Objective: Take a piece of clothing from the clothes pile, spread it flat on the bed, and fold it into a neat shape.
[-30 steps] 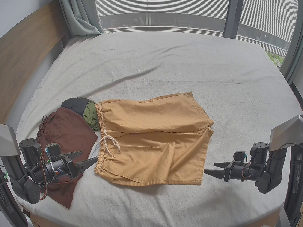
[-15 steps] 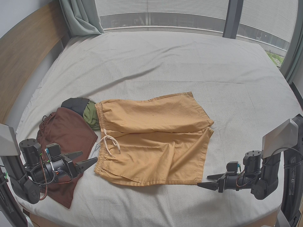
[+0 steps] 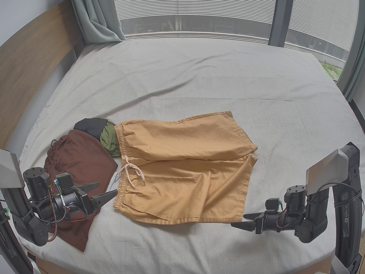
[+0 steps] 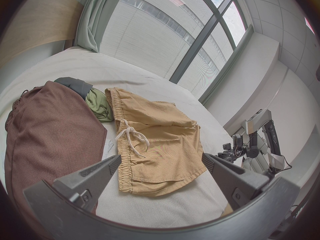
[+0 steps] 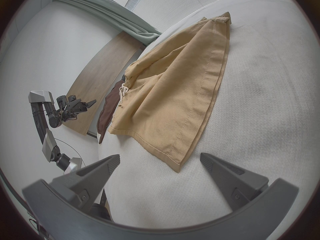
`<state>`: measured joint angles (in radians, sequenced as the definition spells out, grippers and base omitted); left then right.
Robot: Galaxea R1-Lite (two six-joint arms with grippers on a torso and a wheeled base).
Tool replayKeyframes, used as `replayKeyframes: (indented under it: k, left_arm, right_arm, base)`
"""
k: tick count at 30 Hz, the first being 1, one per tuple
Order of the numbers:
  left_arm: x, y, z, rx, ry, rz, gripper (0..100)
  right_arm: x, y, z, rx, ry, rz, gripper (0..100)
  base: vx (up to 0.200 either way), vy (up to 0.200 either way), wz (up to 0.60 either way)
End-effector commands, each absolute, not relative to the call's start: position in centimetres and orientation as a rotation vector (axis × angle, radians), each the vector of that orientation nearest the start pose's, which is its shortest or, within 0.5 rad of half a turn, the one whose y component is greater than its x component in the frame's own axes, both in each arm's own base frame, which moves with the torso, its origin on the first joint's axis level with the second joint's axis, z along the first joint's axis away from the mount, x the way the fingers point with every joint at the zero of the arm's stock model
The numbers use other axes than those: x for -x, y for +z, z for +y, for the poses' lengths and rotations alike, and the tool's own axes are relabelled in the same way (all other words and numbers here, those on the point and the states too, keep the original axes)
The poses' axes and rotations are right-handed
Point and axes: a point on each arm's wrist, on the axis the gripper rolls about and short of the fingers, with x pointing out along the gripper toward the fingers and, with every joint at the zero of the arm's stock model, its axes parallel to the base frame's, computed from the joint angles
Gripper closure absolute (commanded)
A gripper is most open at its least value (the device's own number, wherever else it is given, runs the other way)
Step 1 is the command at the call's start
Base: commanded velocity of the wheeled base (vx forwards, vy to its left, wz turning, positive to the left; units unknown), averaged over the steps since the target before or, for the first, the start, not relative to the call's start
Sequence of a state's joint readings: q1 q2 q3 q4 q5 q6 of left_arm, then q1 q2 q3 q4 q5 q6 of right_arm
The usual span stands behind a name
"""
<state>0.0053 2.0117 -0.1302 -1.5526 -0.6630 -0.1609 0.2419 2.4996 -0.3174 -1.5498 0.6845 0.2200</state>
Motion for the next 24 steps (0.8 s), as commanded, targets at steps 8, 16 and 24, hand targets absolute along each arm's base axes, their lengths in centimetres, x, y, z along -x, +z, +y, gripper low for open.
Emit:
replayKeyframes:
  k: [8, 16, 24]
  left_arm:
    - [-23.91, 5.06, -1.24, 0.263, -0.626, 0.367, 0]
    - [-23.87, 5.03, -1.24, 0.264, -0.626, 0.369, 0]
    - [-23.71, 4.93, -1.39, 0.264, -0.631, 0.377, 0]
  right_arm:
    - [-27.43, -7.07, 8.83, -0.336, 0.838, 0.735, 0]
    - [-27.78, -7.05, 8.92, -0.335, 0.839, 0.722, 100]
    - [-27.89, -7.36, 8.81, -0.334, 0.834, 0.724, 100]
  base:
    - [0.0, 0.0, 0.0]
    - [0.0, 0.0, 0.0]
    - [0.0, 0.0, 0.0]
